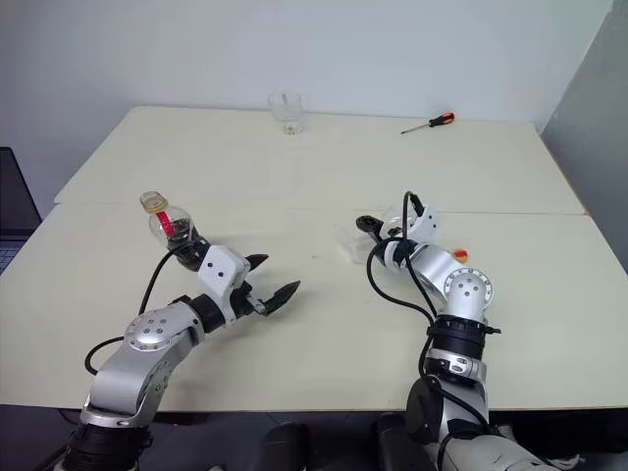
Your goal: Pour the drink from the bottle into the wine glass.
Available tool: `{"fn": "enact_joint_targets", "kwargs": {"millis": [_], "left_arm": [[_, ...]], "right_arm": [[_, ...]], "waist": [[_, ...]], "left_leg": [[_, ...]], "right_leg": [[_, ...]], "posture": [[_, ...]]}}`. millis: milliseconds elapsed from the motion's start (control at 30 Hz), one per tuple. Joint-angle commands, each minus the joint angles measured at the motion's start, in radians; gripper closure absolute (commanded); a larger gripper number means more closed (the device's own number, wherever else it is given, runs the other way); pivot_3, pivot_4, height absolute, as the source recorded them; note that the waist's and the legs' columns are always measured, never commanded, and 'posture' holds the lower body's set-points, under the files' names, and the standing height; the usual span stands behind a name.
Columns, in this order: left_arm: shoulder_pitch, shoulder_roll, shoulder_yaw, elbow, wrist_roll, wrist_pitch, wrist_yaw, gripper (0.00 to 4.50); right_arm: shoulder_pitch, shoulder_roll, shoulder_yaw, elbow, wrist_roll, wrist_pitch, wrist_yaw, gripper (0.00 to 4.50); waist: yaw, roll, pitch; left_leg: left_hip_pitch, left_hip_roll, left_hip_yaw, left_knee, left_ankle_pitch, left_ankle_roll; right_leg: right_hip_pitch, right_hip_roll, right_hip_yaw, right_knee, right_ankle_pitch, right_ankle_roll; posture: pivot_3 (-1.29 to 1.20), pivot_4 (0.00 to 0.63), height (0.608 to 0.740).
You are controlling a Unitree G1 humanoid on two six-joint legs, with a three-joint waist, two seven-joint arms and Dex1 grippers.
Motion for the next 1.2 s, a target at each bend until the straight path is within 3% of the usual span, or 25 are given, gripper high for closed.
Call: {"fn": "enact_joint_targets", "kwargs": {"millis": [33, 467, 600, 933, 1200], "left_arm": [[-0.004, -0.004, -0.002, -0.05, 0.005, -0.006, 0.005, 0.05], [0.003, -0.011, -0.012, -0.085, 0.005, 0.022, 0.027, 0.05], [0.004, -0.006, -0.01, -0.091, 0.002, 0.028, 0.03, 0.0], [-0.015, -0.009, -0.015, -0.09, 0.007, 0.043, 0.035, 0.0], [-0.031, -0.015, -0.018, -0.08, 0.014, 0.042, 0.039, 0.0]], "right_arm": [[-0.059, 0.097, 0.036, 0.027, 0.021, -0.068, 0.037, 0.0], [-0.103, 0.054, 0.068, 0.197, -0.012, -0.255, 0.113, 0.0], [-0.112, 0.048, 0.076, 0.223, -0.016, -0.282, 0.128, 0.91], [-0.106, 0.023, 0.13, 0.204, -0.059, -0.294, 0.171, 4.33], [-0.137, -0.073, 0.385, 0.138, -0.363, -0.404, 0.399, 4.39]], "waist": [[0.0, 0.0, 0.0], [0.0, 0.0, 0.0], [0.0, 0.0, 0.0], [0.0, 0.001, 0.001], [0.0, 0.001, 0.001]], "left_leg": [[0.0, 0.0, 0.0, 0.0, 0.0, 0.0], [0.0, 0.0, 0.0, 0.0, 0.0, 0.0], [0.0, 0.0, 0.0, 0.0, 0.0, 0.0], [0.0, 0.0, 0.0, -0.001, 0.0, 0.0], [0.0, 0.0, 0.0, -0.002, 0.0, 0.0]], "right_leg": [[0.0, 0.0, 0.0, 0.0, 0.0, 0.0], [0.0, 0.0, 0.0, 0.0, 0.0, 0.0], [0.0, 0.0, 0.001, 0.0, 0.0, 0.0], [-0.001, 0.0, 0.001, 0.0, 0.0, 0.0], [-0.002, 0.0, 0.001, 0.0, 0.0, 0.0]], "posture": [[0.0, 0.15, 0.74], [0.0, 0.15, 0.74], [0.0, 0.15, 0.74], [0.0, 0.15, 0.74], [0.0, 0.15, 0.74]]}}
